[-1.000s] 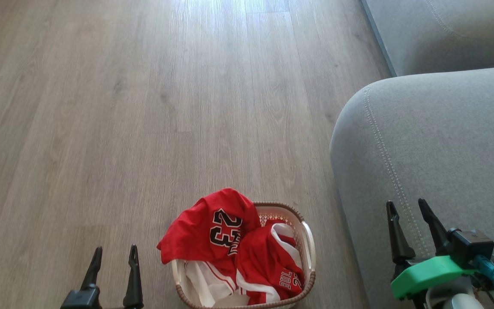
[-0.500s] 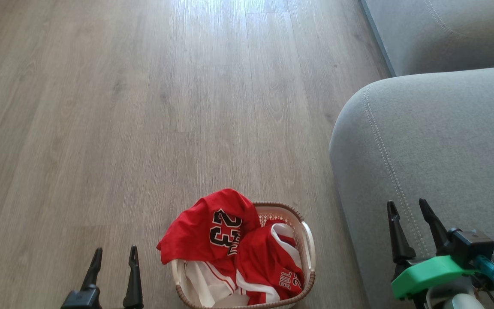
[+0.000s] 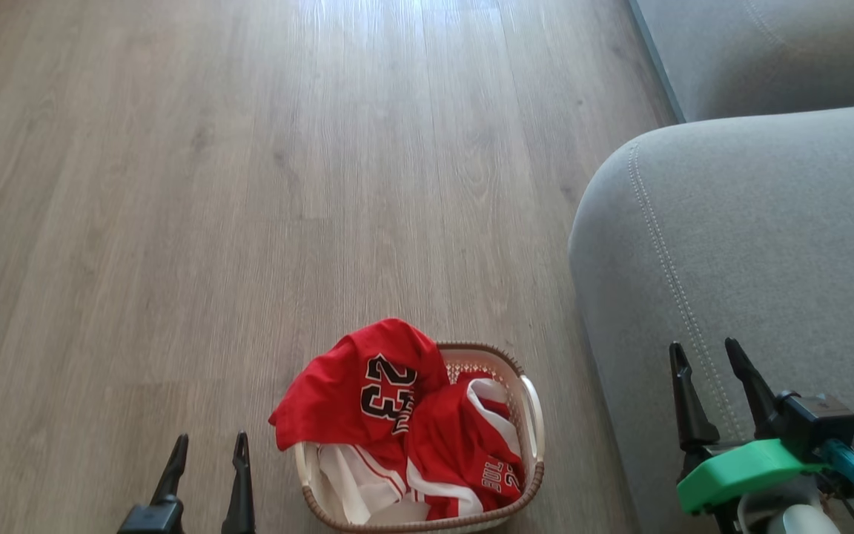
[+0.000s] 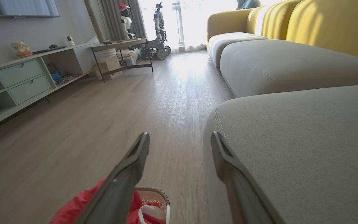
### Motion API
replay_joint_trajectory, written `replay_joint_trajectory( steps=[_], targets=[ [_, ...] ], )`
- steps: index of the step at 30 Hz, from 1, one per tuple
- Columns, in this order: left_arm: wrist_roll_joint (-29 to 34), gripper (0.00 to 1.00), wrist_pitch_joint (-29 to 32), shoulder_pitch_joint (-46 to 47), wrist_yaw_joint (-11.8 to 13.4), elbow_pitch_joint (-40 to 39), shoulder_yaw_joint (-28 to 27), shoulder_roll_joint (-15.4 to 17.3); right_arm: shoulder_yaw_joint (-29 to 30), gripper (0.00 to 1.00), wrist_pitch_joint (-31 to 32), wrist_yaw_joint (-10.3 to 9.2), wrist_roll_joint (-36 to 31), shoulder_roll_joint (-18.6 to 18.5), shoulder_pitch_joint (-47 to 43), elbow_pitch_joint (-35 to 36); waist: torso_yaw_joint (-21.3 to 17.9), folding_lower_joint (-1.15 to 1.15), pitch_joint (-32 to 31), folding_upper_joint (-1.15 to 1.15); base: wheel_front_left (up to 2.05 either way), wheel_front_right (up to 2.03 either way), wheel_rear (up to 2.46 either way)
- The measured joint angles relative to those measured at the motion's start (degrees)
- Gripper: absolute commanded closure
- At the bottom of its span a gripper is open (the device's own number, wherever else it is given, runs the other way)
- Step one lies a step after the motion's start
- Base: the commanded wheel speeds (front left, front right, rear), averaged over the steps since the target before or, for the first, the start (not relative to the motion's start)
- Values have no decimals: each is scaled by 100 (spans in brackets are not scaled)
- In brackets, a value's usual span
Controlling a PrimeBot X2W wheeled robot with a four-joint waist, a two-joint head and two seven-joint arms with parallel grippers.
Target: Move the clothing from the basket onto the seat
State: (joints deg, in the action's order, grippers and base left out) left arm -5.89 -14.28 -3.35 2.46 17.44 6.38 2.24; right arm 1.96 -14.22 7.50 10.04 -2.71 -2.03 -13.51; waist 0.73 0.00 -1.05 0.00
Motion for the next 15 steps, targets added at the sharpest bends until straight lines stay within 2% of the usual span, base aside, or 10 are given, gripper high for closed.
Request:
replay_joint_trajectory(
  steps=[6, 15],
  targets=[
    [59, 0, 0, 196, -55, 199, 54, 3, 4, 0, 0, 0, -49, 0, 21, 156, -27, 0, 217, 0, 0, 0, 0],
    [132, 0, 0, 1159, -199, 675, 237, 3, 34, 0, -11, 0, -98, 1, 538, 558, -111, 0, 984, 0, 0, 0, 0]
  ],
)
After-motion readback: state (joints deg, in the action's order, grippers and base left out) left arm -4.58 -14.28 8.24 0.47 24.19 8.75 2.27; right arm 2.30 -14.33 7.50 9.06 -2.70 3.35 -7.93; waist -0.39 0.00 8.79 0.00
